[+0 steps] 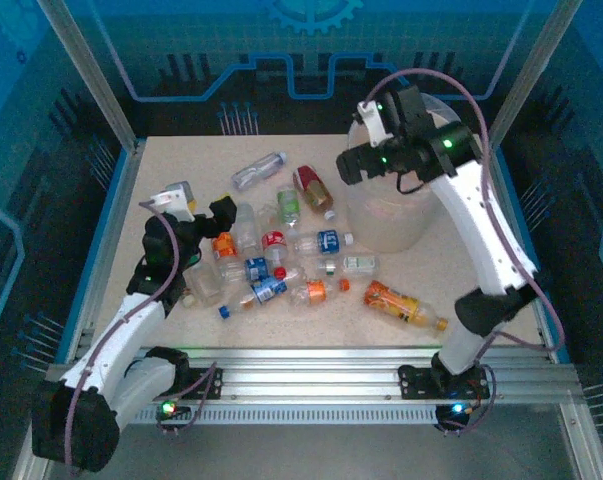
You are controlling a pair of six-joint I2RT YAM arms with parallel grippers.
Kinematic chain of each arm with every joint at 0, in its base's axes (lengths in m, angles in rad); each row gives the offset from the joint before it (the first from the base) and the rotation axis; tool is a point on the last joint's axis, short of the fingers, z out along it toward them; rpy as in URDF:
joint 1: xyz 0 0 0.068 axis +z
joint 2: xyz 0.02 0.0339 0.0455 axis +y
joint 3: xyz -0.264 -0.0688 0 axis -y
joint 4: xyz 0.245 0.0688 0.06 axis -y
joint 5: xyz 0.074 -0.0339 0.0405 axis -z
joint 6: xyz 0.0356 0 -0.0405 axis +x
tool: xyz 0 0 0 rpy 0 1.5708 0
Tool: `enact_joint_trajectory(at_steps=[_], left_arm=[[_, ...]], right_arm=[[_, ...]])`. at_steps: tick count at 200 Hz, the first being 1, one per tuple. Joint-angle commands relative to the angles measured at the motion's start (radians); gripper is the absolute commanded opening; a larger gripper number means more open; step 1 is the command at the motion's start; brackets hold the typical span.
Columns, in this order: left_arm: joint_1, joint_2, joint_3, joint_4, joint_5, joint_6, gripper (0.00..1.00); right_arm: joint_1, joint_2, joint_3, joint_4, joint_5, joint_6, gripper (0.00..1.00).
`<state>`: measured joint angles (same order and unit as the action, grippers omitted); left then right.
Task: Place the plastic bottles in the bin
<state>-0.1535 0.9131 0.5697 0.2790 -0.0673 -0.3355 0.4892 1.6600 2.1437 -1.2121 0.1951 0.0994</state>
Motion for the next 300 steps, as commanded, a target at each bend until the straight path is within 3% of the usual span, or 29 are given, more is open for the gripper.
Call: enact_joint_trajectory(at_steps=[1, 61, 114, 232, 300], left_arm=[[-0.008, -0.033, 0.024, -0.040, -0.021, -0.029, 0.99], [-0.008, -0.105, 0.003, -0.063, -0.002, -0.058, 0.99], [-0.008, -0.131, 0.008, -0.082, 0.007, -0.067, 0.99], [-0.008, -0.161, 0.005, -0.120, -0.035, -0.034, 0.99], [-0.007, -0.168, 0.015, -0.142, -0.064, -0.028, 0.99]], right_arm=[[0.029, -0.146, -0.140, -0.001, 0.066, 0.032, 1.00], [0.125, -0.517, -0.698, -0.035, 0.131, 0.221, 1.00], [0.174, -0.575, -1.028, 0.006, 0.081, 0.367, 1.00], [0.245, -0.208, -1.088, 0.029, 0.076, 0.352, 1.00], [0.272, -0.045, -1.042, 0.023, 0.149, 0.364, 1.00]])
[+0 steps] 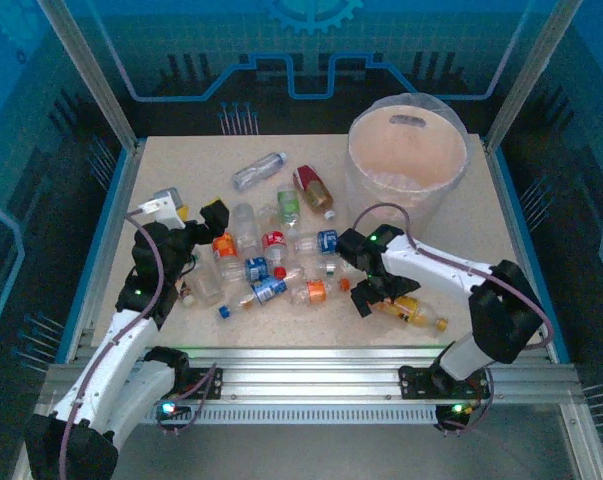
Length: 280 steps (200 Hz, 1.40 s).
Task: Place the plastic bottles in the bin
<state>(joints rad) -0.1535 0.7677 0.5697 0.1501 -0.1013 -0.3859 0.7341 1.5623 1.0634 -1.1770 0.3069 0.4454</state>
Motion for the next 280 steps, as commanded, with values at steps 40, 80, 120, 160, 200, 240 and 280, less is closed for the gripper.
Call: enact_joint_trajectory(at_steps=[40, 80, 120, 160, 200, 240, 280], left_arm=[[-0.006, -0.038, 0.012, -0.024, -0.047, 0.023, 0.99], [-0.006, -0.047, 0.007, -0.027, -0.055, 0.023, 0.99], [-0.006, -0.048, 0.008, -0.027, -0.058, 0.020, 0.99], [-0.006, -0.048, 0.009, -0.021, -0.054, 0.014, 0.99], [-0.006, -0.048, 0.015, -0.021, -0.052, 0.014, 0.99], [-0.006, -0.048, 0.016, -0.014, -0.051, 0.014, 0.99], [-0.007, -0.048, 0.018, -0.016, -0.054, 0.019, 0.99]], right_arm=[[0.073, 0.154, 0.088, -0.031, 0.095, -0.011, 1.00], [0.075, 0.195, 0.096, 0.002, 0.098, -0.049, 1.00], [0.075, 0.220, 0.104, 0.010, 0.079, -0.071, 1.00], [0.073, 0.256, 0.112, 0.012, 0.095, -0.068, 0.98], [0.066, 0.262, 0.112, 0.022, 0.096, -0.072, 0.91], [0.061, 0.249, 0.119, 0.015, 0.129, -0.068, 0.75], [0.062, 0.237, 0.133, -0.003, 0.180, -0.062, 0.60]])
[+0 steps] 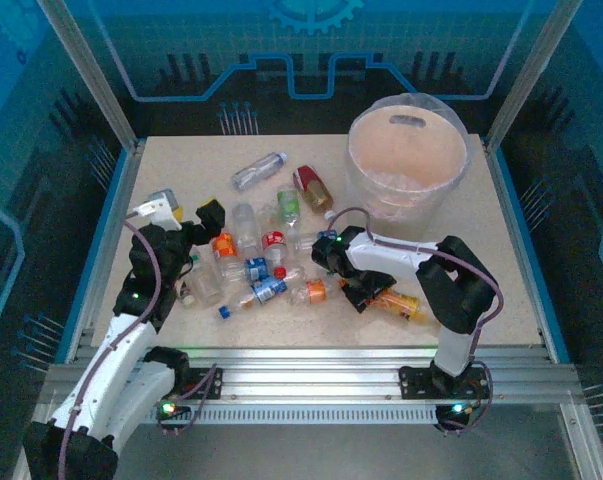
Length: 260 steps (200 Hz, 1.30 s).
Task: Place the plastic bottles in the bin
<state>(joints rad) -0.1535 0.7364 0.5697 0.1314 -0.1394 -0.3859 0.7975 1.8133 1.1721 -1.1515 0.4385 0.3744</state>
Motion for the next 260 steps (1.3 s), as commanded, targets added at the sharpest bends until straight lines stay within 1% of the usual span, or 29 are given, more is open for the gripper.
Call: enact_joint_trajectory(at_steps=[1, 38, 73, 97, 117, 151, 180, 225, 260], left_arm=[[-0.006, -0.017, 0.018, 0.003, -0.016, 0.019, 0.99], [-0.006, -0.018, 0.020, 0.004, -0.018, 0.020, 0.99], [-0.006, -0.020, 0.022, 0.004, -0.016, 0.021, 0.99], [-0.006, -0.024, 0.021, 0.000, -0.016, 0.021, 0.99], [-0.006, -0.028, 0.019, 0.000, -0.019, 0.021, 0.99], [-0.006, -0.028, 0.019, 0.001, -0.017, 0.021, 0.99], [-0.006, -0.029, 0.021, -0.001, -0.017, 0.020, 0.99], [-0.006, -0.029, 0.024, -0.006, -0.025, 0.023, 0.99], [-0.006, -0.029, 0.030, -0.013, -0.029, 0.025, 0.99]], right_arm=[[-0.001, -0.015, 0.024, -0.029, 0.050, 0.010, 0.59], [0.010, -0.048, 0.036, -0.056, 0.072, 0.013, 0.49], [0.039, -0.091, 0.078, -0.128, 0.080, 0.036, 0.40], [0.064, -0.149, 0.109, -0.174, 0.080, 0.050, 0.36], [0.084, -0.211, 0.141, -0.199, 0.079, 0.056, 0.35], [0.110, -0.299, 0.193, -0.204, 0.065, 0.051, 0.31], [0.132, -0.378, 0.248, -0.170, 0.014, 0.009, 0.27], [0.141, -0.492, 0.362, -0.062, -0.089, -0.112, 0.11], [0.140, -0.525, 0.493, 0.032, -0.182, -0.218, 0.06]])
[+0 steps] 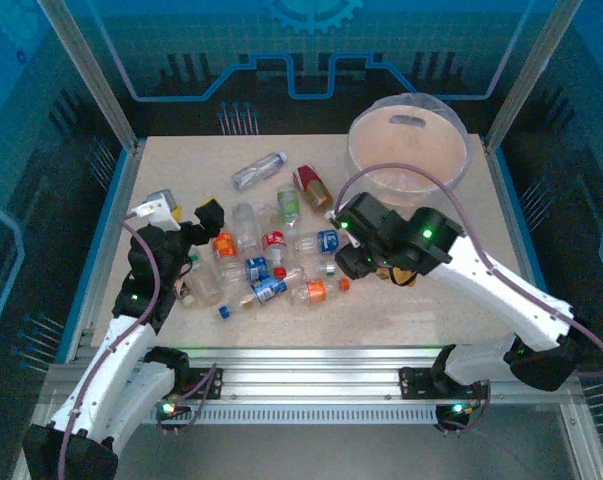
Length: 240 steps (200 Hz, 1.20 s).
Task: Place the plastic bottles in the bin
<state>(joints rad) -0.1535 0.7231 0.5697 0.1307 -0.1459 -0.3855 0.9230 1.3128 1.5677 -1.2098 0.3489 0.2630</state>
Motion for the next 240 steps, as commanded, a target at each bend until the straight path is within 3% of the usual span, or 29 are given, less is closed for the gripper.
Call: enact_joint_trajectory(at_steps=[1, 52, 84, 106, 138, 168, 240], left_arm=[[-0.006, -0.016, 0.031, -0.012, -0.023, 0.025, 0.99], [-0.006, -0.014, 0.055, -0.040, -0.021, 0.036, 0.99], [-0.006, -0.015, 0.061, -0.057, -0.017, 0.033, 0.99], [-0.006, -0.014, 0.064, -0.066, -0.014, 0.039, 0.99], [-0.006, -0.012, 0.064, -0.069, -0.012, 0.049, 0.99], [-0.006, -0.008, 0.064, -0.073, -0.003, 0.050, 0.99], [-0.006, 0.043, 0.091, -0.105, 0.034, 0.049, 0.99]], right_arm=[[0.015, -0.024, 0.103, 0.092, -0.095, -0.111, 0.06], [0.007, 0.017, 0.391, 0.190, -0.178, -0.261, 0.03], [-0.020, 0.076, 0.557, 0.283, -0.082, -0.350, 0.03], [-0.097, 0.124, 0.619, 0.350, 0.013, -0.375, 0.03], [-0.305, 0.206, 0.662, 0.414, -0.004, -0.301, 0.05], [-0.476, 0.306, 0.711, 0.393, -0.109, -0.173, 0.04], [-0.583, 0.418, 0.567, 0.368, -0.138, -0.007, 0.14]])
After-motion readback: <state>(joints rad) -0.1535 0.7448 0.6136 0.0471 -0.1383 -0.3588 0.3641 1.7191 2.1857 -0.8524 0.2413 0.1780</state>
